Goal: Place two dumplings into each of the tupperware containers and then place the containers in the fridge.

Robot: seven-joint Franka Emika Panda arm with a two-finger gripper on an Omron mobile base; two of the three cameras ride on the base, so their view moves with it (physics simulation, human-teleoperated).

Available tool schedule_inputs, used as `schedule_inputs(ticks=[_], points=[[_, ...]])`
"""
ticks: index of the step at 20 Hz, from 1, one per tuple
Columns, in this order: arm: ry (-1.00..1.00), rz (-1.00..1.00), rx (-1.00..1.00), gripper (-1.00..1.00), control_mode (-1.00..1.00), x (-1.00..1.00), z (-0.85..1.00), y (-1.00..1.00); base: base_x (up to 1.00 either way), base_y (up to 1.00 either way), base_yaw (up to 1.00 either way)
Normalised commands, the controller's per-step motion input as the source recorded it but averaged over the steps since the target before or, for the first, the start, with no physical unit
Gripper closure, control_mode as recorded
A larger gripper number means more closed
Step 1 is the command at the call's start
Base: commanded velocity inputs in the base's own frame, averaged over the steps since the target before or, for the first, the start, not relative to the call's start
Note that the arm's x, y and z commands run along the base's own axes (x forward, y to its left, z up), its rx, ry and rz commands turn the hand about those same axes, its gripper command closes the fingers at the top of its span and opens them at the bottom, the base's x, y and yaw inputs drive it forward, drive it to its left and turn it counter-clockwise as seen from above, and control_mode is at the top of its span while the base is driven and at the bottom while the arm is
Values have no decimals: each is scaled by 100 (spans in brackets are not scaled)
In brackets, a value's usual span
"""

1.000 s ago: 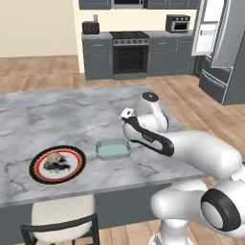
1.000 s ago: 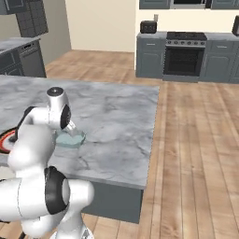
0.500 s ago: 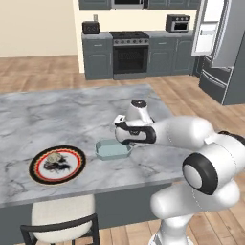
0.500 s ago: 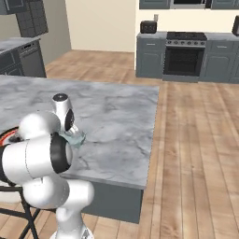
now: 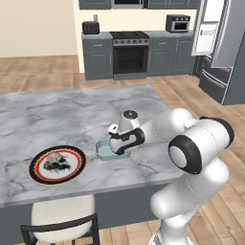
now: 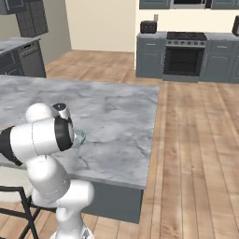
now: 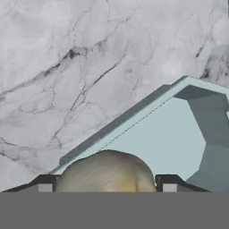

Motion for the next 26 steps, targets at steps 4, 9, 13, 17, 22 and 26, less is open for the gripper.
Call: schedule_inputs(ticks=[4, 9, 13, 17, 22, 26], points=[[6, 0, -6, 100, -100, 68, -8, 30, 0, 0, 0], [5, 0, -7, -100, -100, 43, -9, 26, 0, 0, 0], [0, 0, 0, -100, -100, -7, -14, -17, 0, 0, 0], [0, 0, 0, -100, -100, -4, -1, -25, 0, 0, 0], [0, 14, 0, -100, -100, -9, 38, -5, 0, 0, 0], [5, 59, -10, -100, -100, -7, 53, 6, 0, 0, 0]])
